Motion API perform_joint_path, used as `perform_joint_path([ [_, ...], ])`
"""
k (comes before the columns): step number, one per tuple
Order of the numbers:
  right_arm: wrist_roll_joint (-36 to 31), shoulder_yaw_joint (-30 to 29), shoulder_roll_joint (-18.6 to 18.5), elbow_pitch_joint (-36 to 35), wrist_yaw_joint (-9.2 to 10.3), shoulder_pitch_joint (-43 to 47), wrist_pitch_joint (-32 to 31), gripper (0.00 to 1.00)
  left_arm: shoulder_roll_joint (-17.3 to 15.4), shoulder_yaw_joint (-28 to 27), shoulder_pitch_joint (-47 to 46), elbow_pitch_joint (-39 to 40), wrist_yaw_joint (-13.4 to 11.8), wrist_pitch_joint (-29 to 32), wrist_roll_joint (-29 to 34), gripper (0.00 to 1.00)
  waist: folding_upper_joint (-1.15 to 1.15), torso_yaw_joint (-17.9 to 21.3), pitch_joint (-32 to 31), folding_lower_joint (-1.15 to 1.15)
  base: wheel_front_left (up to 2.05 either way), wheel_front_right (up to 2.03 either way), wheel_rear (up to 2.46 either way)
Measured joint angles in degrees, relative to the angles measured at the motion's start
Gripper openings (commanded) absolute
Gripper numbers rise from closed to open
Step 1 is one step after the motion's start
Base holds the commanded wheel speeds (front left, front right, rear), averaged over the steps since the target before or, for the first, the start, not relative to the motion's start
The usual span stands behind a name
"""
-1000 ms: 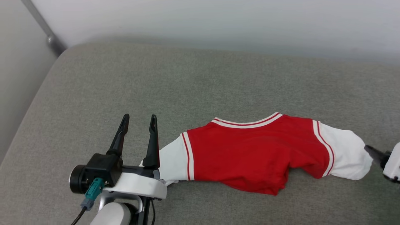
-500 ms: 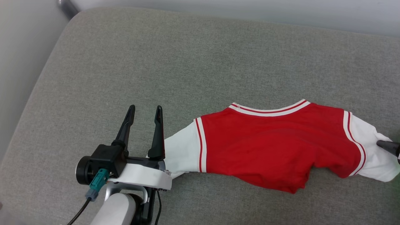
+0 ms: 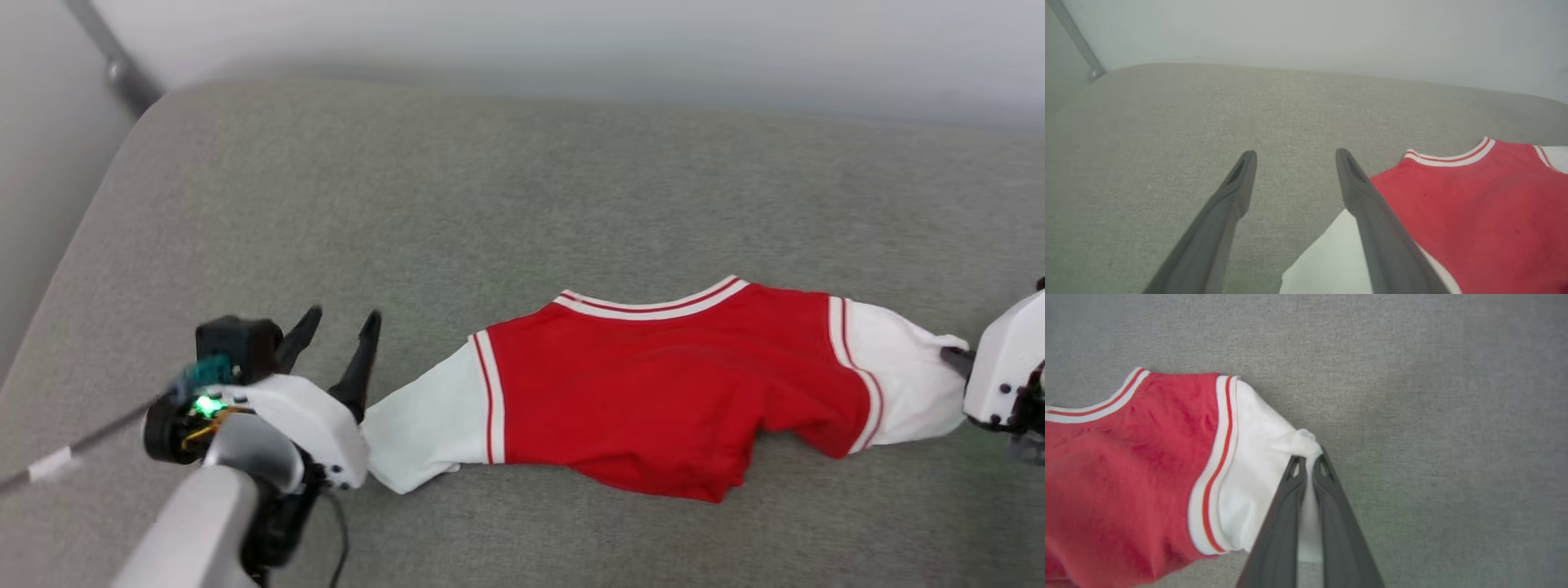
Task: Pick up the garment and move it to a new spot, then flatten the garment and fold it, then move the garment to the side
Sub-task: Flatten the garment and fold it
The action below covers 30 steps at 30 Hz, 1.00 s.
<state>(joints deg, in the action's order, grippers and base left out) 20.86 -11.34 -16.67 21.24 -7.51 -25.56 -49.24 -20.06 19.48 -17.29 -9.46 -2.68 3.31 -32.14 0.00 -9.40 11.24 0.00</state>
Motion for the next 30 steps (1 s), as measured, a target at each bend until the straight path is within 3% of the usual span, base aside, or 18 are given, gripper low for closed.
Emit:
perform_joint_path([
  [2, 0.30, 0.86, 0.02, -0.67, 0.01, 0.55, 0.12, 0.00, -1.34, 0.10, -0.47, -1.25, 1.07, 3.64, -1.33, 1.00, 0.00, 0.63, -0.48, 0.00, 0.00, 0.00, 0.00],
  [6, 1.45, 3.68, 0.40, -3.87, 0.00, 2.67, 0.29, 0.00, -5.39, 0.56, -1.24, -5.82, 4.28, 17.22, -6.75, 1.00, 0.00, 3.43, -2.12, 0.00, 0.00, 0.00, 0.00],
  [10, 2.43, 5.63, 0.85, -6.78, 0.01, 4.67, 0.32, 0.00, -7.46, 0.93, -1.43, -10.51, 5.20, 27.65, -11.13, 1.00, 0.00, 6.63, -3.02, 0.00, 0.00, 0.00, 0.00],
  [18, 3.99, 6.67, 1.60, -9.12, 0.00, 7.01, 0.47, 0.00, -7.77, 1.31, -1.92, -15.61, 6.04, 34.83, -15.36, 1.00, 0.00, 11.86, -2.54, -0.01, 0.00, 0.00, 0.00],
  [19, 4.24, 6.66, 1.53, -9.20, 0.01, 7.04, 0.51, 0.00, -7.76, 1.59, -2.11, -15.99, 6.22, 35.22, -15.41, 0.95, 0.00, 12.22, -2.36, -0.01, 0.00, 0.00, 0.00],
  [20, 4.36, 6.69, 1.48, -9.21, 0.00, 7.04, 0.59, 0.00, -7.70, 1.76, -2.39, -16.39, 6.31, 35.61, -15.58, 0.45, 0.00, 12.52, -2.21, -0.01, 0.00, 0.00, 0.00],
  [21, 4.41, 6.73, 1.47, -9.21, 0.00, 7.05, 0.65, 0.00, -7.66, 1.94, -2.64, -16.73, 6.51, 35.78, -15.62, 0.03, 0.00, 12.76, -2.09, -0.01, 0.00, 0.00, 0.00],
  [30, 4.88, 6.94, 0.30, -9.60, 0.01, 7.06, 1.43, 0.00, -5.17, 4.10, -4.08, -18.50, 7.62, 31.89, -13.83, 0.00, 0.00, 12.19, -3.54, -0.01, 0.00, 0.00, 0.00],
])
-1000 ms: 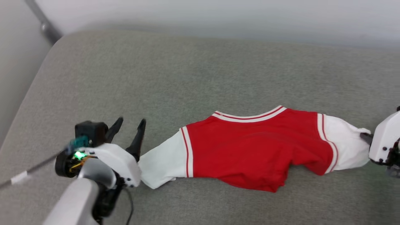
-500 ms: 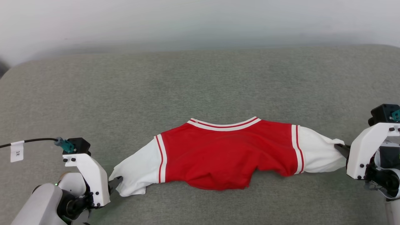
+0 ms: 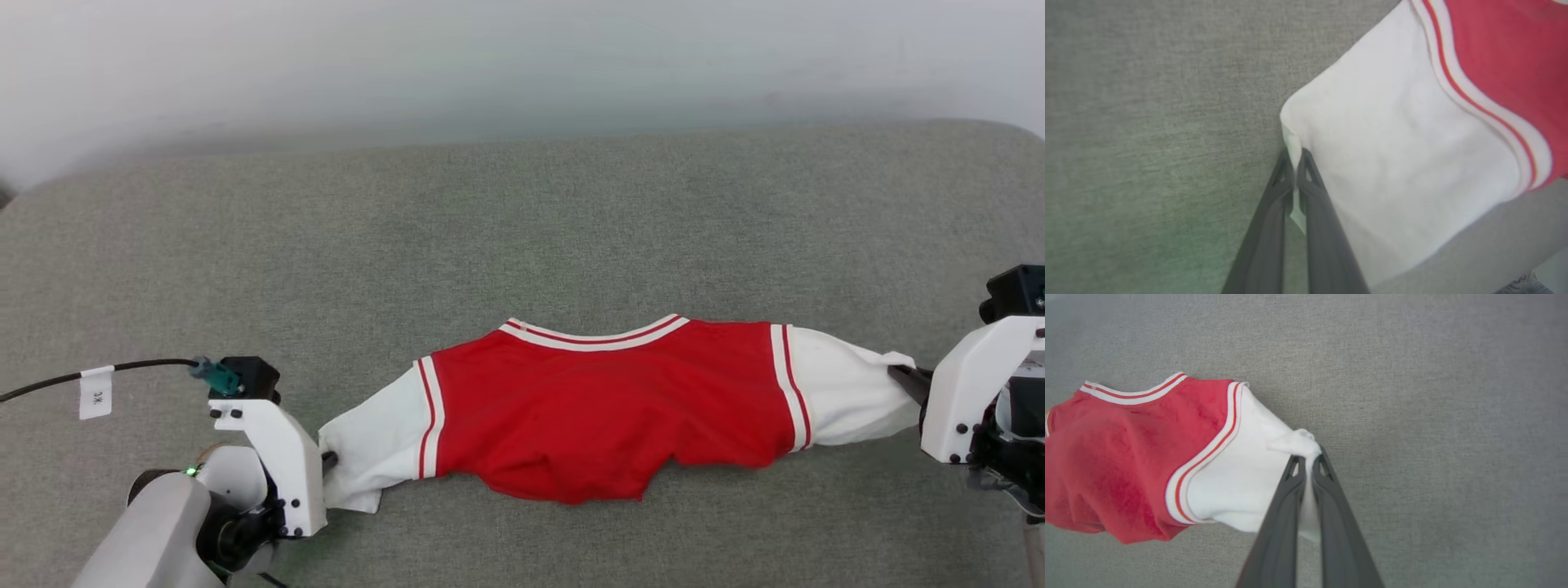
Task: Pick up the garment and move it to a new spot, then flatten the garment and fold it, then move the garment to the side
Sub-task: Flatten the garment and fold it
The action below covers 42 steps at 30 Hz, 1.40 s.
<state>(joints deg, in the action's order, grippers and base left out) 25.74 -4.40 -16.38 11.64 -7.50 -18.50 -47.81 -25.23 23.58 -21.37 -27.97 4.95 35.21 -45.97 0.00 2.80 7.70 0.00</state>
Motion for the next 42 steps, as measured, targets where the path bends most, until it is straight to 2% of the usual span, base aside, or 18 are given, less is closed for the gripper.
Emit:
perform_joint_path([
  [3, -0.04, 0.21, -0.87, -0.67, -0.01, -0.05, 1.38, 0.00, 0.35, 0.03, -0.82, 0.59, -0.01, -3.59, 1.77, 0.00, 0.00, -0.71, -1.36, 0.00, 0.00, 0.00, 0.00],
  [6, -0.65, 0.59, -1.99, -1.69, -0.01, -0.47, 3.37, 0.00, -0.88, -0.62, -4.28, 2.68, -0.78, -7.05, 4.28, 0.00, 0.00, -1.40, -3.11, 0.00, 0.00, 0.00, 0.00],
  [9, -1.30, 0.99, -2.97, -2.65, -0.01, -2.25, 5.19, 0.00, -1.94, -1.55, -7.99, 4.91, -2.04, -10.22, 6.73, 0.00, 0.00, -2.03, -4.97, 0.00, 0.00, 0.00, 0.00],
  [13, -2.29, 1.67, -4.67, -3.35, -0.01, -5.86, 7.11, 0.00, -2.40, -2.49, -13.76, 6.77, -5.00, -13.46, 10.05, 0.00, 0.00, -2.57, -7.08, 0.00, 0.00, 0.00, 0.00],
  [16, -2.72, 1.89, -5.97, -3.27, -0.01, -9.84, 8.88, 0.00, -2.09, -2.99, -18.29, 6.12, -6.05, -14.77, 11.47, 0.00, 0.00, -2.72, -7.75, 0.00, 0.00, 0.00, 0.00],
  [20, -3.12, 2.71, -6.89, -0.63, -0.01, -16.42, 11.37, 0.00, 0.38, -3.43, -24.75, 3.81, -7.81, -17.34, 12.65, 0.00, 0.00, -2.30, -7.14, 0.00, 0.00, 0.00, 0.00],
  [25, -3.22, 4.19, -7.53, 3.49, -0.01, -28.48, 14.81, 0.00, 1.78, -4.70, -34.84, -0.56, -9.37, -21.11, 14.21, 0.00, 0.00, -1.51, -3.60, 0.00, 0.00, 0.00, 0.00],
  [31, -3.78, 7.28, -9.47, 6.69, -0.02, -44.12, 21.45, 0.00, 3.34, -6.53, -49.66, -5.01, -10.35, -27.26, 15.78, 0.00, 0.00, -0.61, 3.51, 0.01, 0.00, 0.00, 0.00],
  [42, -4.05, 14.47, -11.84, 12.40, -0.02, -67.12, 36.91, 0.00, 2.20, -8.08, -73.05, -9.07, -10.57, -36.65, 19.50, 0.00, 0.00, 1.50, 19.62, 0.02, 0.00, 0.00, 0.00],
])
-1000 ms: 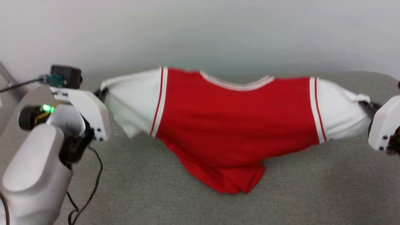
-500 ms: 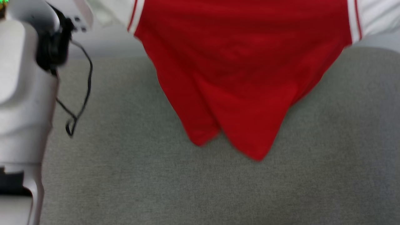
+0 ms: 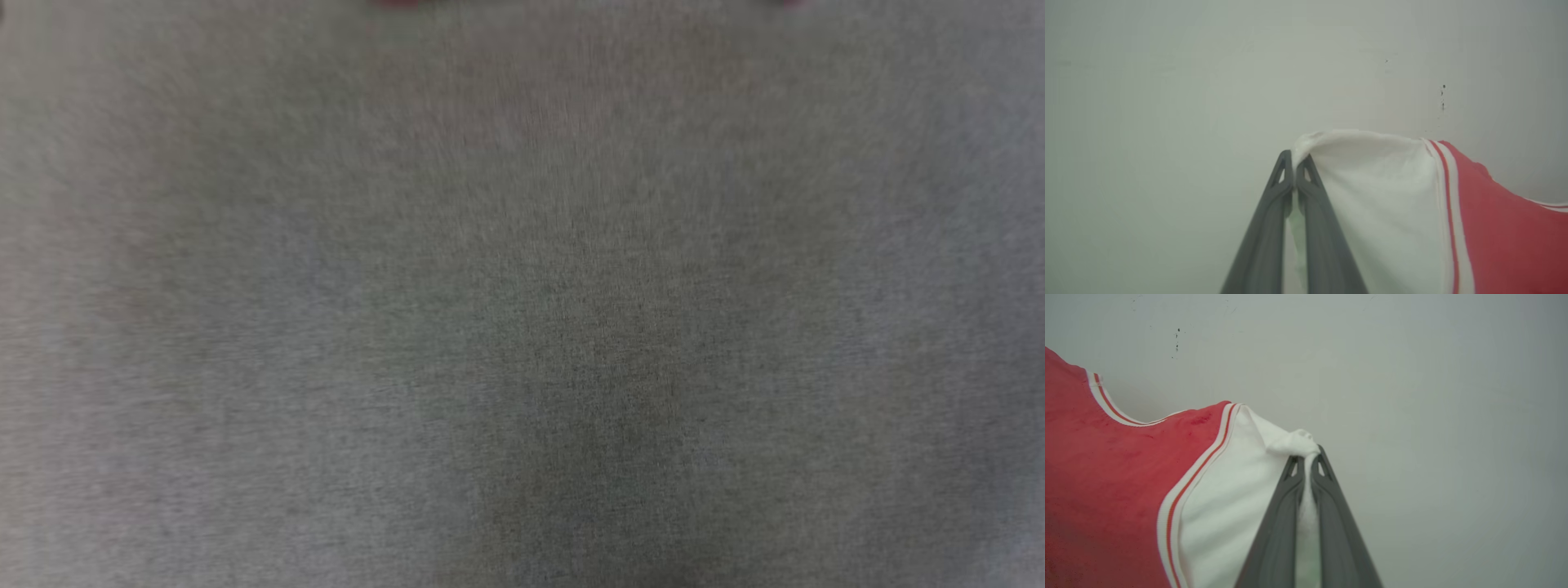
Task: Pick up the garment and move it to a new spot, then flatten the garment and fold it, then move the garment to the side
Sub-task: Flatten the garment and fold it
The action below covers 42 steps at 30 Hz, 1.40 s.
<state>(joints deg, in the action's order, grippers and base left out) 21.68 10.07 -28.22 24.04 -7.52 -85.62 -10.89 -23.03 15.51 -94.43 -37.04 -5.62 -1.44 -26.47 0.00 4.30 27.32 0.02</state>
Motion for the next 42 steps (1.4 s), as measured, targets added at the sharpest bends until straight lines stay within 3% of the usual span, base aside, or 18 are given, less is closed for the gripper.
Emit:
perform_joint_path([
  [6, 1.47, 3.48, 0.40, 3.25, 0.00, -7.07, 6.82, 0.00, -1.14, 0.46, -6.68, -0.53, 0.19, -2.16, 1.63, 0.00, 0.00, 1.43, 7.88, 0.00, 0.00, 0.00, 0.00],
  [15, 7.17, 12.12, 0.43, 7.64, 0.00, -9.66, 10.87, 0.00, -1.69, -0.78, -6.80, -4.54, 1.99, -6.90, -0.20, 0.00, 0.00, 3.11, 16.93, 0.00, 0.00, 0.00, 0.00],
  [23, 12.18, 18.38, -2.61, 8.75, 0.00, -8.91, 12.78, 0.00, -1.22, -2.29, -0.88, -7.65, 5.14, -10.96, -3.52, 0.00, 0.00, 1.32, 15.72, -0.01, 0.00, 0.00, 0.00],
  [31, 19.75, 22.98, -6.19, 5.19, 0.00, 8.00, 13.12, 0.00, -0.82, -5.97, 21.22, -1.16, 7.09, -13.37, -7.56, 0.00, 0.00, -0.33, 8.14, -0.01, 0.00, 0.00, 0.00],
  [33, 22.21, 23.02, -7.13, 3.18, 0.00, 17.34, 12.66, 0.00, -0.05, -7.76, 34.10, 4.57, 5.88, -13.46, -8.67, 0.00, 0.00, -0.96, 4.07, -0.01, 0.00, 0.00, 0.00],
  [34, 22.21, 23.02, -7.13, 3.18, 0.00, 17.34, 12.66, 0.00, -0.05, -7.76, 34.10, 4.57, 5.88, -13.46, -8.67, 0.00, 0.00, -0.96, 4.07, -0.01, 0.00, 0.00, 0.00],
  [35, 22.79, 23.25, -7.54, 1.59, 0.00, 23.51, 11.74, 0.00, 0.26, -8.84, 42.94, 8.76, 4.83, -13.47, -9.31, 0.00, 0.00, -1.39, 1.20, -0.02, 0.00, 0.00, 0.00],
  [36, 22.79, 23.25, -7.54, 1.59, 0.00, 23.51, 11.74, 0.00, 0.26, -8.84, 42.94, 8.76, 4.83, -13.47, -9.31, 0.00, 0.00, -1.39, 1.20, -0.02, 0.00, 0.00, 0.00],
  [42, 24.62, 20.25, -7.72, -2.59, 0.00, 41.69, 9.76, 0.00, 1.44, -10.38, 66.33, 19.35, 1.08, -12.26, -11.51, 0.00, 0.00, -2.71, -7.35, -0.03, 0.00, 0.00, 0.00],
])
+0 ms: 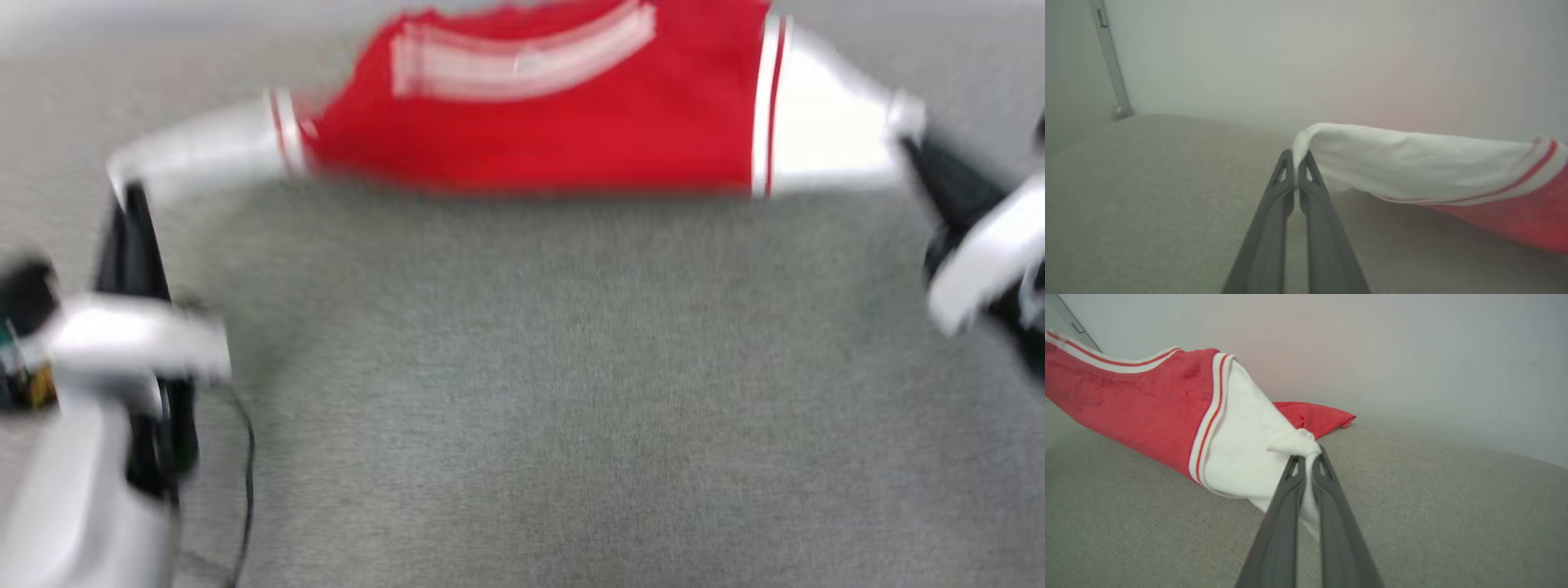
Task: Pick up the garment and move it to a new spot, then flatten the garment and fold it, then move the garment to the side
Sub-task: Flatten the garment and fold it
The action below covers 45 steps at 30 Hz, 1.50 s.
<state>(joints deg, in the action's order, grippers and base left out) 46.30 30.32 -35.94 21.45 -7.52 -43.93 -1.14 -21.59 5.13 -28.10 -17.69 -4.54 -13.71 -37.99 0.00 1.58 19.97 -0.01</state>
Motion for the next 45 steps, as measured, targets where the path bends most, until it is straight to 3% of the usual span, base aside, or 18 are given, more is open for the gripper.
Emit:
perform_joint_path([
  [6, -0.67, -5.77, 2.65, -3.10, 0.00, 17.13, -1.98, 0.00, -0.45, -0.11, 18.55, 9.54, -5.00, 3.93, -0.19, 0.00, 0.00, -1.18, -7.08, -0.01, 0.00, 0.00, 0.00],
  [7, -1.09, -8.47, 4.30, -3.42, 0.00, 22.89, -2.54, 0.00, -0.49, -0.32, 24.19, 12.18, -6.90, 4.83, -0.20, 0.00, 0.00, -1.39, -8.98, -0.01, 0.00, 0.00, 0.00],
  [19, -5.78, -21.45, 15.48, -6.73, -0.01, 50.10, -8.20, 0.00, 0.16, 0.86, 44.68, 18.78, -12.85, 10.87, -1.00, 0.00, 0.00, -2.44, -16.77, -0.01, 0.00, 0.00, 0.00],
  [20, -6.65, -22.37, 16.13, -7.19, -0.01, 51.52, -8.94, 0.10, 0.26, 1.09, 45.59, 18.98, -13.37, 11.00, -0.87, 0.00, 0.00, -2.61, -17.13, -0.01, 0.00, 0.00, 0.00],
  [21, -7.58, -23.09, 16.70, -7.69, -0.01, 52.71, -9.66, 0.35, 0.15, 1.41, 46.28, 19.07, -13.63, 11.03, -0.34, 0.00, 0.00, -2.81, -17.37, -0.01, 0.00, 0.00, 0.00],
  [23, -9.02, -24.57, 18.19, -8.84, -0.01, 53.85, -10.84, 1.00, 0.41, 1.85, 47.13, 19.22, -14.05, 10.91, -0.04, 0.00, 0.00, -2.99, -17.52, -0.01, 0.00, 0.00, 0.00],
  [29, -11.26, -28.64, 19.95, -13.45, 0.00, 52.94, -14.14, 1.00, 2.33, 3.90, 46.29, 19.52, -14.11, 9.53, 0.74, 0.00, 0.00, -4.32, -17.25, 0.00, 0.00, 0.00, 0.00],
  [34, -12.15, -34.31, 19.12, -13.78, 0.00, 42.66, -16.88, 1.00, 2.59, 4.77, 44.14, 20.70, -13.80, 8.50, 1.59, 0.00, 0.00, -5.33, -15.63, 0.00, 0.00, 0.00, 0.00],
  [45, -14.34, -39.73, 16.38, 9.94, 0.01, 7.42, -35.15, 1.00, 4.44, 10.27, 34.49, 24.42, -10.82, 6.37, 5.30, 0.00, 0.00, -9.75, -6.26, 0.02, 0.00, 0.00, 0.00],
])
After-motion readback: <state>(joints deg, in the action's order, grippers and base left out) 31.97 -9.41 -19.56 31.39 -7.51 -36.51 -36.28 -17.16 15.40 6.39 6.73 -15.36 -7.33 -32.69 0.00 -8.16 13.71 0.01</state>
